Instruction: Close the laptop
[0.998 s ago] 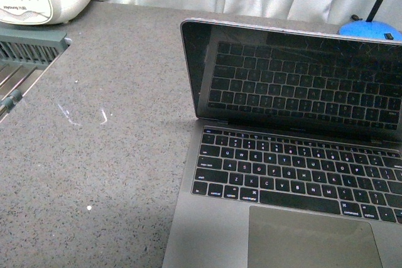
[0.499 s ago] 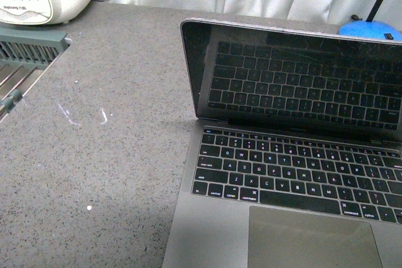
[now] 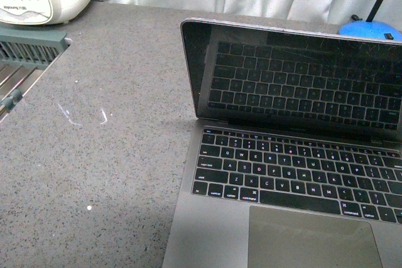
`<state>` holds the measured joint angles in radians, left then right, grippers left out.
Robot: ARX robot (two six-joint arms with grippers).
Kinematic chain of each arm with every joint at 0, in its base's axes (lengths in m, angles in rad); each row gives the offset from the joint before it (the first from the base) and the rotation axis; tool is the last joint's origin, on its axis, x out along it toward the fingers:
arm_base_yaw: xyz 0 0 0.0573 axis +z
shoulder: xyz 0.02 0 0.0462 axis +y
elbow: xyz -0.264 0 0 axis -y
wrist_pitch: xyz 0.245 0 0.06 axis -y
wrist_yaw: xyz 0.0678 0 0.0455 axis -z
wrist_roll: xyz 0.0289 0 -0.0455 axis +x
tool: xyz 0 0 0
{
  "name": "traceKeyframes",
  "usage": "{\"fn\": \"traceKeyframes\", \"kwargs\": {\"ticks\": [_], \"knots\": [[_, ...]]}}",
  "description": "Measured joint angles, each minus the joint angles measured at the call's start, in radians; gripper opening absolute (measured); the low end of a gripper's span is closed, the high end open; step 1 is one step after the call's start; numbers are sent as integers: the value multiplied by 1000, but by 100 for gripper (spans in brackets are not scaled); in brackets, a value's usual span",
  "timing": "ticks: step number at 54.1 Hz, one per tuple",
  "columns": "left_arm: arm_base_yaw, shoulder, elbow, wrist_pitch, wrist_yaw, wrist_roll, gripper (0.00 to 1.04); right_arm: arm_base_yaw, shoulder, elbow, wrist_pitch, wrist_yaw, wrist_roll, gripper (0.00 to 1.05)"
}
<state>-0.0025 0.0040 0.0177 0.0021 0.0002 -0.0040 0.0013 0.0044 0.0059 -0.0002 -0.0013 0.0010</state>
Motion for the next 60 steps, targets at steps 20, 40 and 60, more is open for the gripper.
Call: {"fn": "traceKeyframes", "kwargs": {"ticks": [20,40,60], "knots": [[0,0,0,0,0,0,98,0,0,0,0,0,0,96],[0,0,0,0,0,0,93,0,0,0,0,0,0,87],[0,0,0,0,0,0,23,0,0,0,0,0,0,19]]}}
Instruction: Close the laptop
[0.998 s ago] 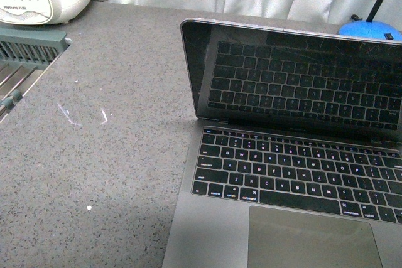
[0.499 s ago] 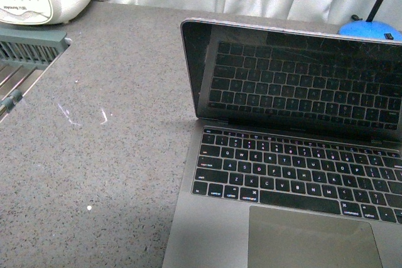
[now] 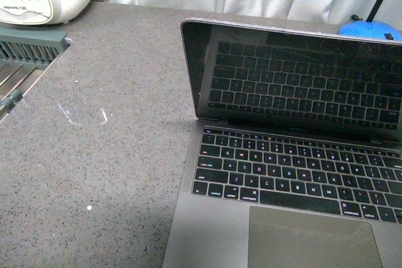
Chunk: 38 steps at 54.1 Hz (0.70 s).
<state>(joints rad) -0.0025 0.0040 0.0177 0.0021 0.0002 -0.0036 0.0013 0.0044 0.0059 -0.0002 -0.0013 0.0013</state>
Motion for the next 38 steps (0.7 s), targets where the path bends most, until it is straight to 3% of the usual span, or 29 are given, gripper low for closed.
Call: {"fn": "traceKeyframes", "kwargs": {"ticks": [6,10,12,16,24,31,34,38], "knots": [[0,0,0,0,0,0,5,0,0,0,0,0,0,1],[-13,-6,-4,23,-25,-18,4,1,0,0,0,8,8,1],[-51,-5,-27,130,-130,-65,4,8,1,0,14,65,63,1],[-121,-8,-31,306,-230,-112,4,-5,2,1,6,122,225,1],[-142,-6,-32,347,-264,-157,4,2,6,0,8,153,376,1],[-174,13,-29,365,-247,-157,4,74,21,1,35,208,330,1],[-180,37,-27,382,-233,-155,4,97,34,9,60,192,273,1],[-170,172,-8,513,-200,-165,4,80,93,31,120,125,200,1]]}}
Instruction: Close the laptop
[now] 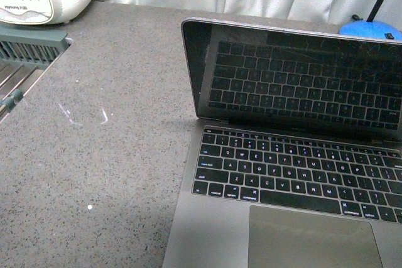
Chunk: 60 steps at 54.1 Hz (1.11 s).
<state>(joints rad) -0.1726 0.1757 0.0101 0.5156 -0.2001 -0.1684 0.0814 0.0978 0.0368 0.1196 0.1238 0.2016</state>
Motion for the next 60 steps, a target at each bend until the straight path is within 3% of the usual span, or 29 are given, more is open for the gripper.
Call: {"fn": "traceKeyframes", "kwargs": {"ticks": [7,17,36,49,60], "knots": [[-16,450,54,313,61,-25,4,-199,381,96,280,-287,-132,1],[-82,799,251,362,157,4,4,-250,784,236,379,-425,-281,1],[-172,1043,541,203,238,104,4,-195,1094,521,262,-472,-579,1],[-224,1176,690,53,307,241,4,-142,1242,675,152,-486,-687,1],[-230,1300,786,27,315,326,4,-91,1351,747,133,-497,-736,1]]}}
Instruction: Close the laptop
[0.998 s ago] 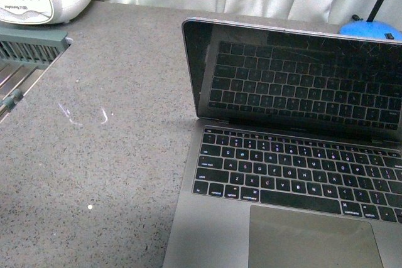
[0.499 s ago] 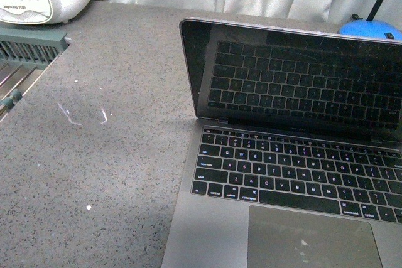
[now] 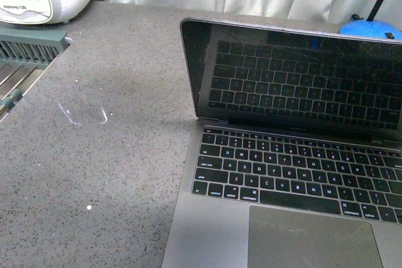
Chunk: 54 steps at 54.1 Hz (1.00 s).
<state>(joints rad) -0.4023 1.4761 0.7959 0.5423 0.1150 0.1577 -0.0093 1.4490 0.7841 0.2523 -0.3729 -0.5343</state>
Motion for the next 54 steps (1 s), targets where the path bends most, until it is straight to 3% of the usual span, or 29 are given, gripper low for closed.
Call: {"fn": "traceKeyframes", "kwargs": {"ticks": [24,54], "knots": [[28,182,129,-171,80,80,4,39,161,76,-19,-16,-36,1],[-52,198,80,-326,130,151,4,98,137,11,-135,3,11,1]]}}
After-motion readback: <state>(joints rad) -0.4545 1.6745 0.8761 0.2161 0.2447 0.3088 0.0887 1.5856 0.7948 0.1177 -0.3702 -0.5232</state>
